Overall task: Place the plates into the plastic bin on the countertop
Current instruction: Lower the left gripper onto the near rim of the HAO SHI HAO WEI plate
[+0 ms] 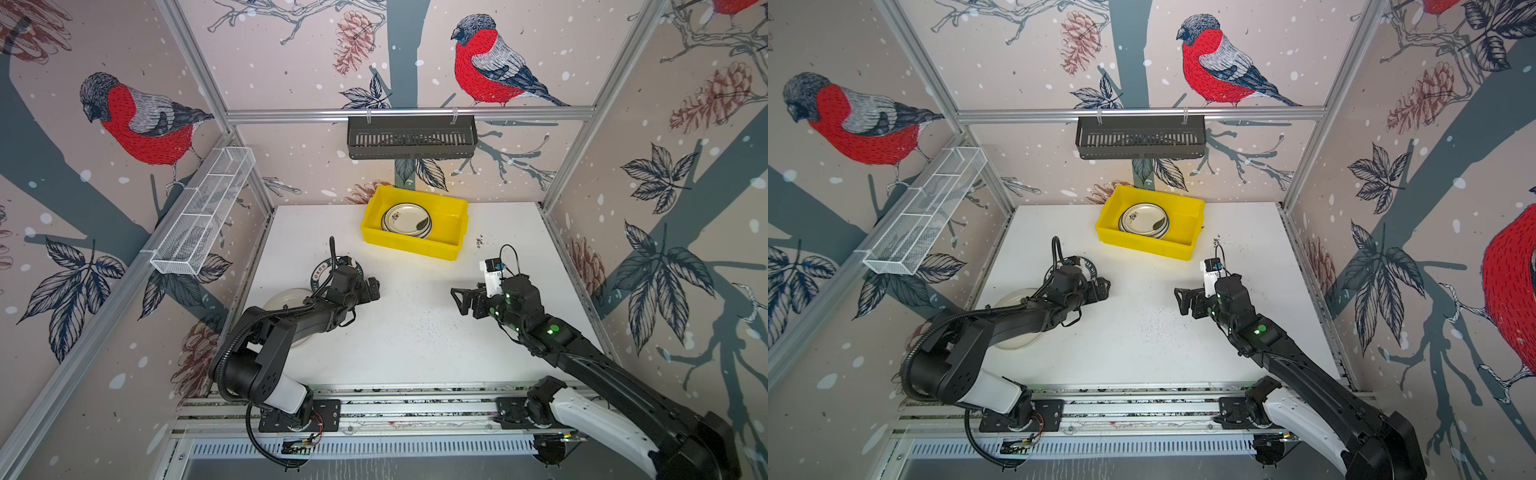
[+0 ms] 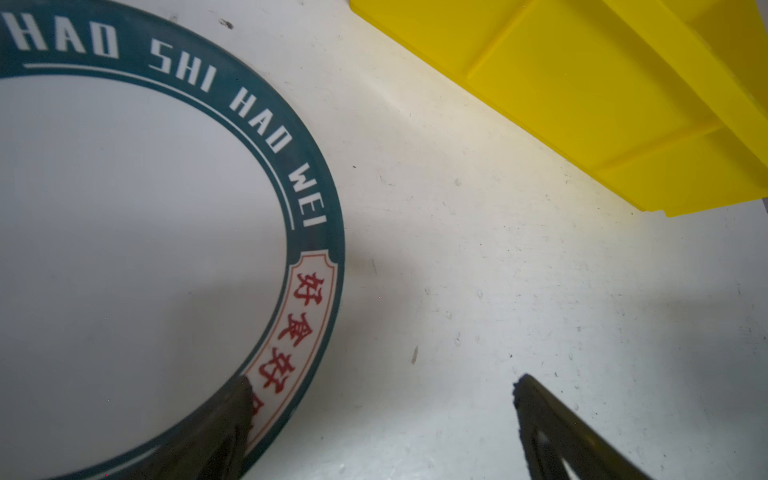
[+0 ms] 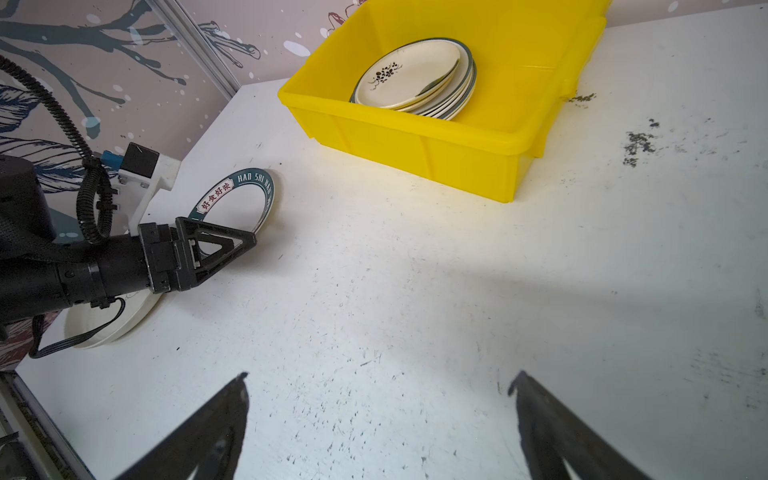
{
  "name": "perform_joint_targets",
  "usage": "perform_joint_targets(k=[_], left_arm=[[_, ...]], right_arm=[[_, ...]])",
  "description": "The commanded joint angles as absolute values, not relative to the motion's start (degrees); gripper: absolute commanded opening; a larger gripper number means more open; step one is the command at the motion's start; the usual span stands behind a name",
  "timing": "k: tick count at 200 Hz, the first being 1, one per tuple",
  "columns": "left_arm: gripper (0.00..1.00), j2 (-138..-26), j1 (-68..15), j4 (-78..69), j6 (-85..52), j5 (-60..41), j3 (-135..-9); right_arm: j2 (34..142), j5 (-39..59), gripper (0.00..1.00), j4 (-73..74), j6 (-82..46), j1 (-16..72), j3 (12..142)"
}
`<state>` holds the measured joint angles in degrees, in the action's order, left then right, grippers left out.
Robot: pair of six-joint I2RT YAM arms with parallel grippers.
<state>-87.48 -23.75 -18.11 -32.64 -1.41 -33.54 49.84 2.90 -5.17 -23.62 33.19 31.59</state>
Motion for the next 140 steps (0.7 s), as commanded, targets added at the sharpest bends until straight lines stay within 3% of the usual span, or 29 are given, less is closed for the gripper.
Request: perform_joint_targets(k=[1,140], left_arm=[[0.97,-88.5,-24.4,-19.9,-33.8,-2.7,-34.1],[0.97,-93.2,-30.3,-25.0,-37.6,-6.5,-34.2]], right_arm=[[50.6,2.3,0.99,-3.1,-23.1,33.1,32.5],[55.9,2.5,0.99,-2.7,-24.1,33.0,34.6]])
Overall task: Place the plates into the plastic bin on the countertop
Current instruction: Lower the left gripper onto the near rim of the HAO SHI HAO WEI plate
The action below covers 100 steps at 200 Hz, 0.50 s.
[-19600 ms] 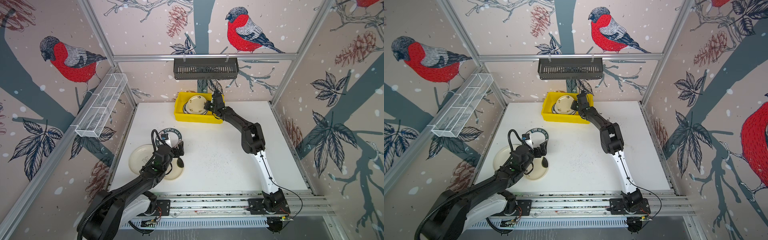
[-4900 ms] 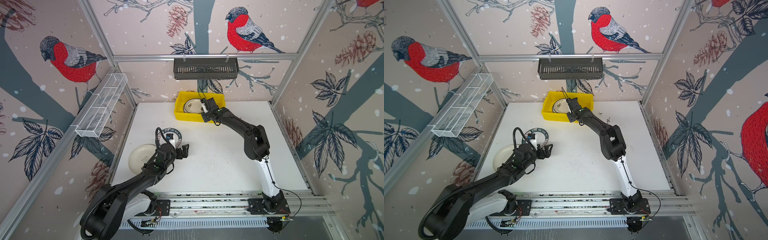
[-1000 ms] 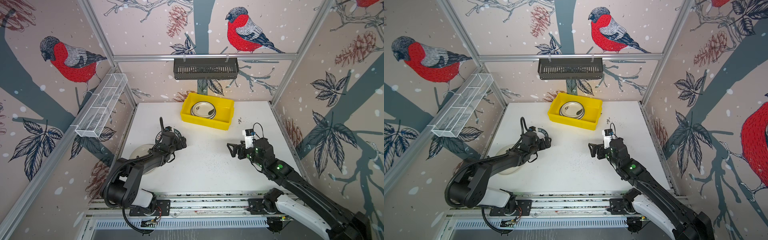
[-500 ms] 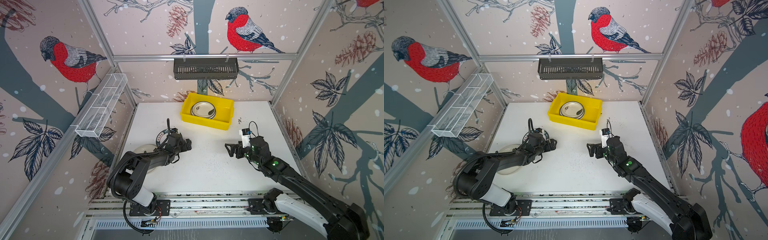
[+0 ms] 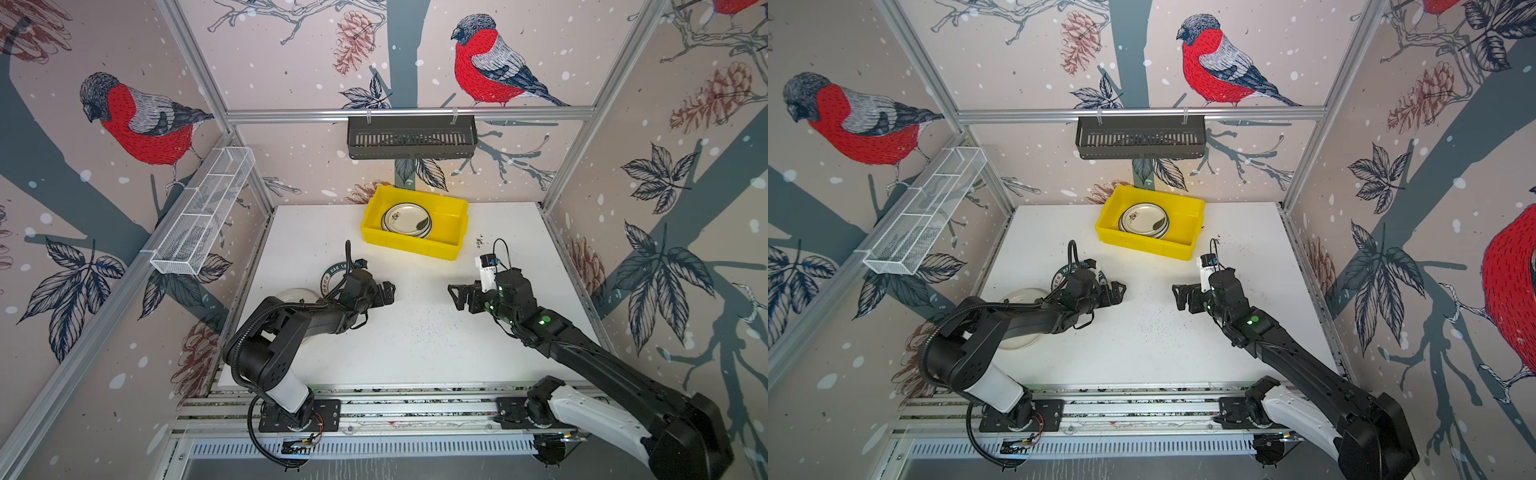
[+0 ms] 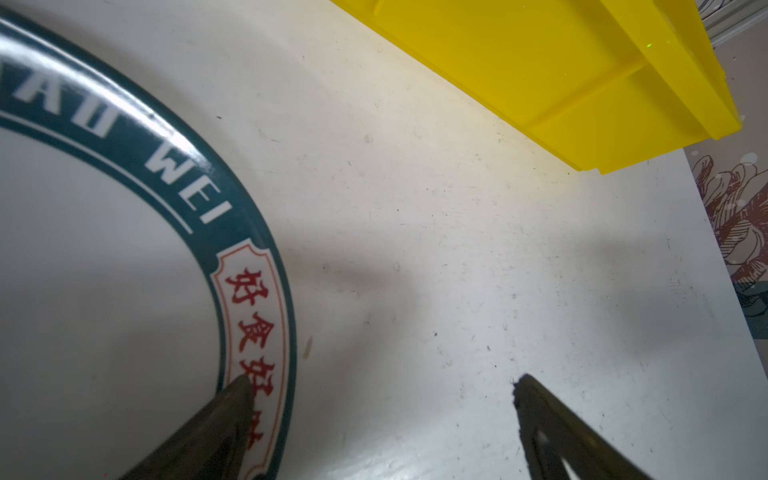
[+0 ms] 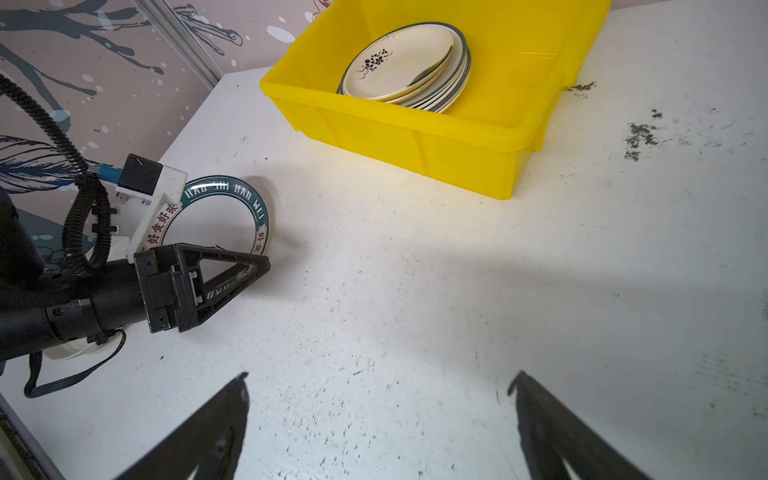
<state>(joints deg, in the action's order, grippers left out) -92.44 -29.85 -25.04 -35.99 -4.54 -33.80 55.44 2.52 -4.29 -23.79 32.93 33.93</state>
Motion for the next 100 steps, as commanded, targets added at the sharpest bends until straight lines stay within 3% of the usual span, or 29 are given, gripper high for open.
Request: perform_joint_targets(k=[1,100], left_arm=[[0.97,-93.2,-30.4,-25.1,-37.6,-6.5,-34.2],[0.97,-95.3,-38.3,-25.9,-38.9,-8.3,-37.9]], right_arm=[[55.9,2.5,0.99,-2.7,-24.1,33.0,34.6],[56.9,2.9,0.99,-4.2,-25.5,31.3,34.7]])
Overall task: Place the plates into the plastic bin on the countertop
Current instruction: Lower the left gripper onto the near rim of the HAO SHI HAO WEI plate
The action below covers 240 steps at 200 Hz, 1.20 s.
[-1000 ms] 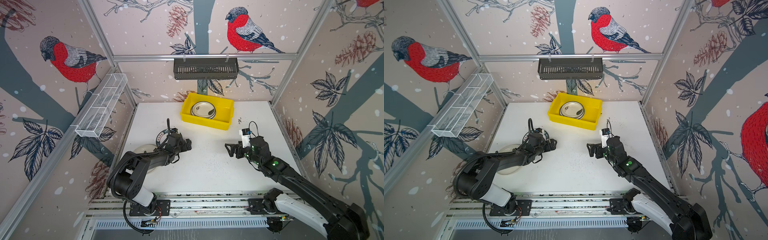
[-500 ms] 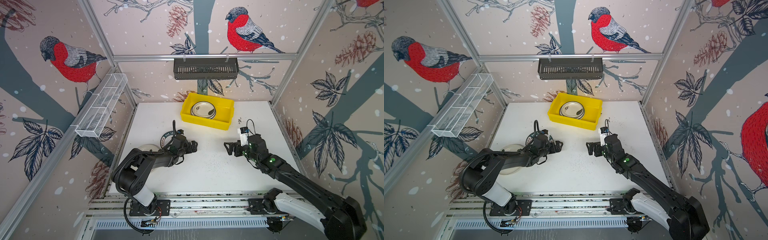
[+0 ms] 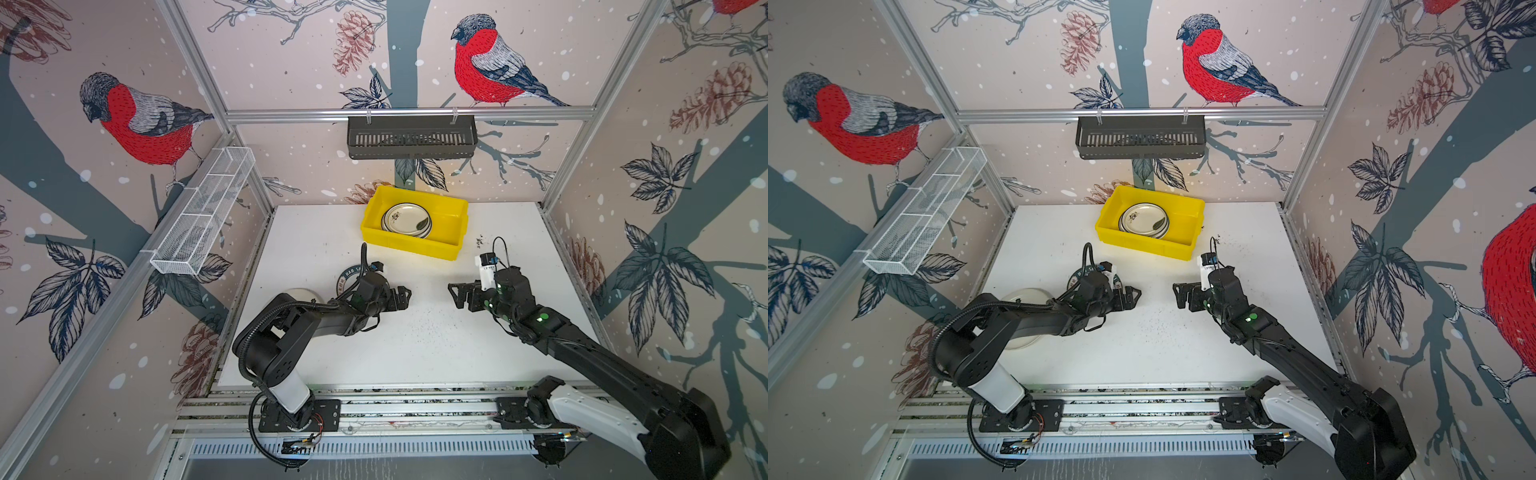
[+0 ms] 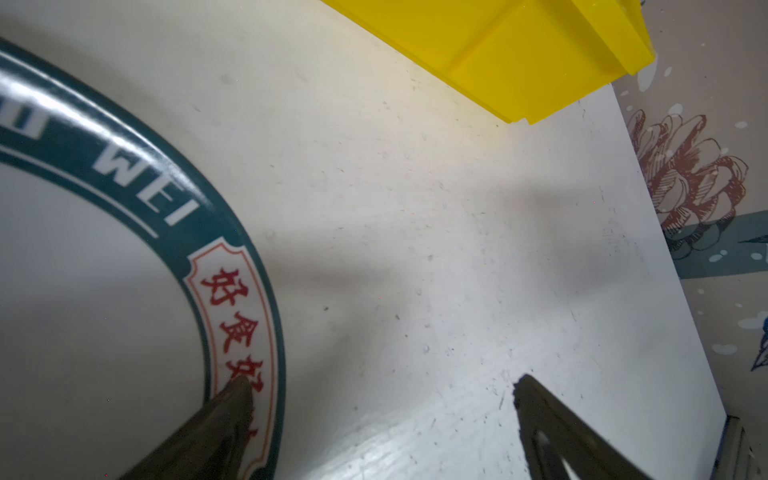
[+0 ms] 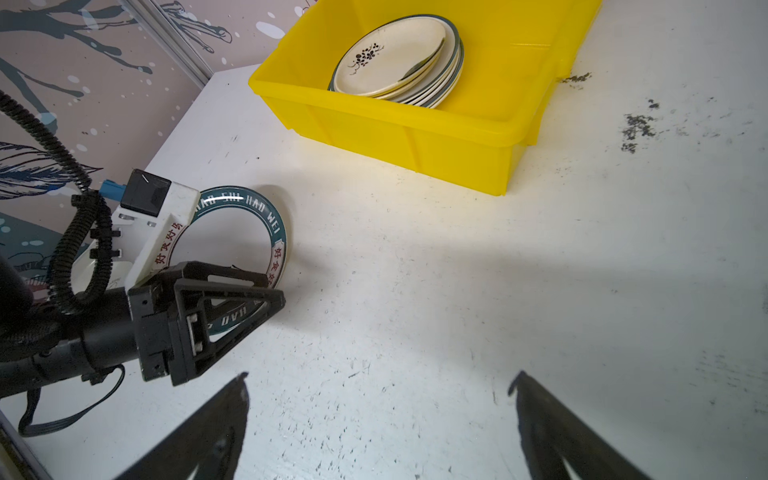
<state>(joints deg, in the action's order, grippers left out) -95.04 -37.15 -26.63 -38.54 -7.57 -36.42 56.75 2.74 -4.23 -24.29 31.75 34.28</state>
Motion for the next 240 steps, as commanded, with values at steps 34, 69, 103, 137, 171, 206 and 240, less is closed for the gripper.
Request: perform_joint_targets(k=[34,69,103,137,171,206,240], left_arm=[[0.97,-93.4,-38.6,-23.7,-37.4,-7.6,-38.8],[0.97,-89.9,-38.5,-20.3,-35.6,-5.4,-39.4],[0.97,-84.3,-37.0,-14.2,-37.0,0.0,-38.2],[0.97,-76.4,-32.6,-10.5,-37.3,3.4,-33.1],[0.97,-69.1,-28.9,-7.5,-36.5,10.7,-28.4],[0.97,-66.7,-24.4,-8.6,-38.6,7.2,-24.9],[0.97,-67.1,-22.1,-10.1,-39.5,3.6,-23.6]], right_arm=[[56.8,3.3,0.99,-4.5,-25.7,30.7,34.5],[57.1,3.9,0.99,-4.2,-26.0,30.4,34.5],[57.7,5.0,0.99,-4.0,-26.1,30.5,34.5],[58.3,7.0,0.99,-2.8,-26.5,30.4,34.4],[59.9,8.1,0.99,-1.2,-26.2,30.4,34.5],[62.5,9.0,0.99,-2.2,-25.3,30.3,36.8],[63.0,9.9,0.99,-2.1,-25.7,30.4,37.2]])
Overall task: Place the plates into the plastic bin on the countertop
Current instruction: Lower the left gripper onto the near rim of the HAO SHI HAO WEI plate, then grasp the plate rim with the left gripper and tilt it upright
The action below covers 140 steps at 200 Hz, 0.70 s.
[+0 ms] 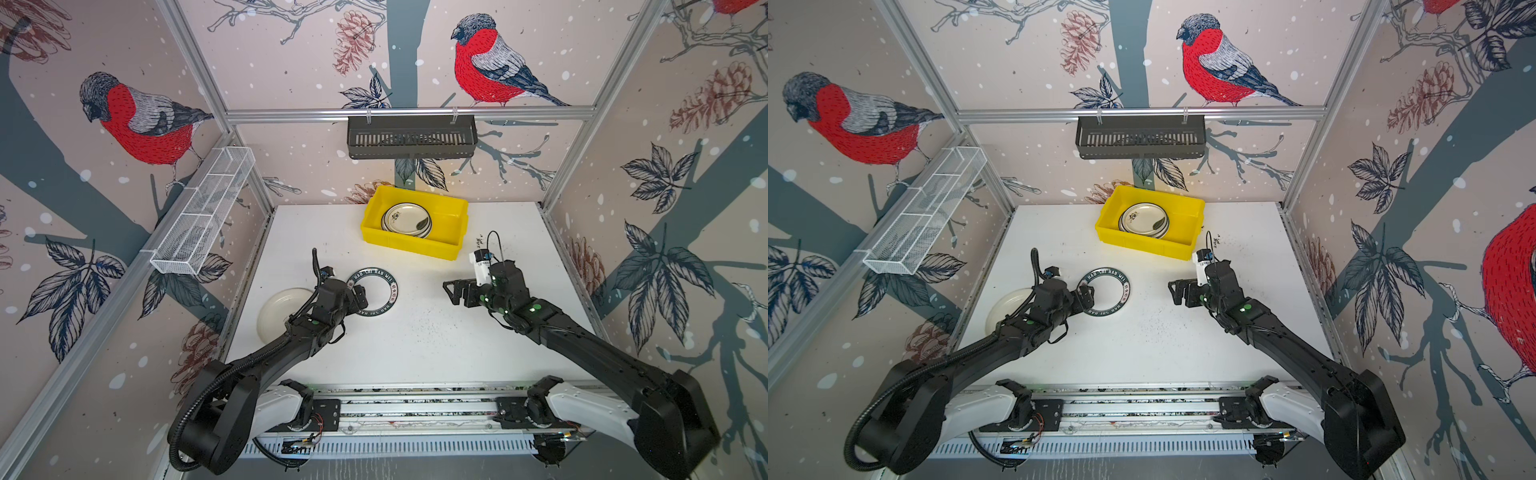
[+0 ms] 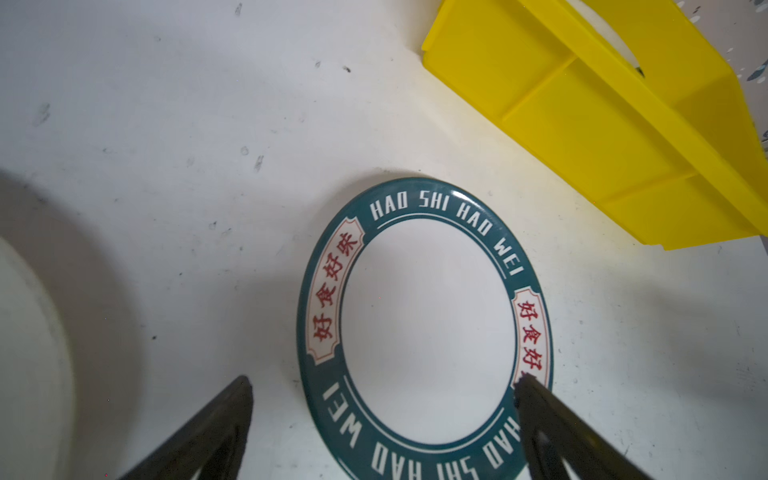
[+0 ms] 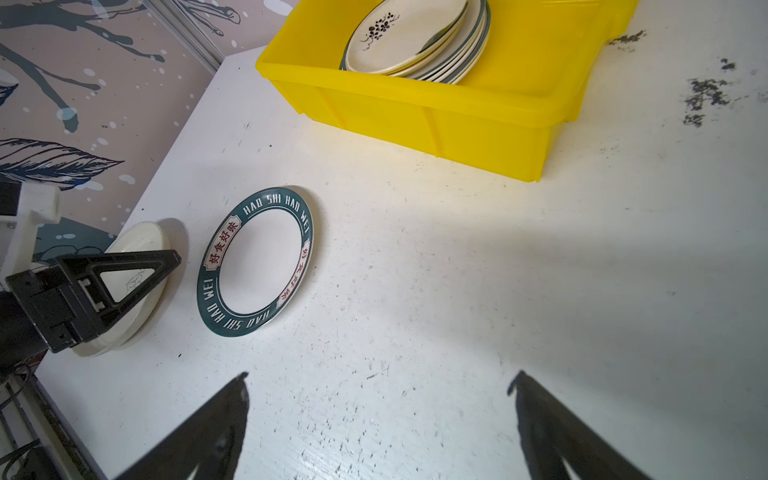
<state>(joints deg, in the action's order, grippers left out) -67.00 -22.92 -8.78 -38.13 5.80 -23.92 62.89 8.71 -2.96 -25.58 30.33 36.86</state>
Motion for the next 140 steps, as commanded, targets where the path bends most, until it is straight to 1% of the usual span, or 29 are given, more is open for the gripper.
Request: perform_joint_targets(k=[1,40,61,111,140], left_arm=[[0.97,-67.2,-22.0,-10.1,-39.5,3.5,-23.6],[0.97,-70.0,-19.2,-11.2,-39.4,1.7,-23.5],[0.95,-70.6,-18.4,-13.4,-39.3,0.5,-22.9],[0.84,-73.5,-17.7,-17.5,-40.5,-2.3,-22.4],[0.79,-75.4,-16.8,-20.2,-41.6,-3.6,-21.7]], right_arm=[[63.1,9.9,0.99,-2.1,-25.7,30.4,37.2],[62.9,10.2,0.99,-2.2,-26.1,30.4,37.0],[62.8,10.1,0.99,-2.3,-26.2,30.5,37.0],[63.3,10.1,0.99,-2.3,-26.7,30.3,37.2],[63.4,9.9,0.99,-2.4,-26.9,30.3,37.4]])
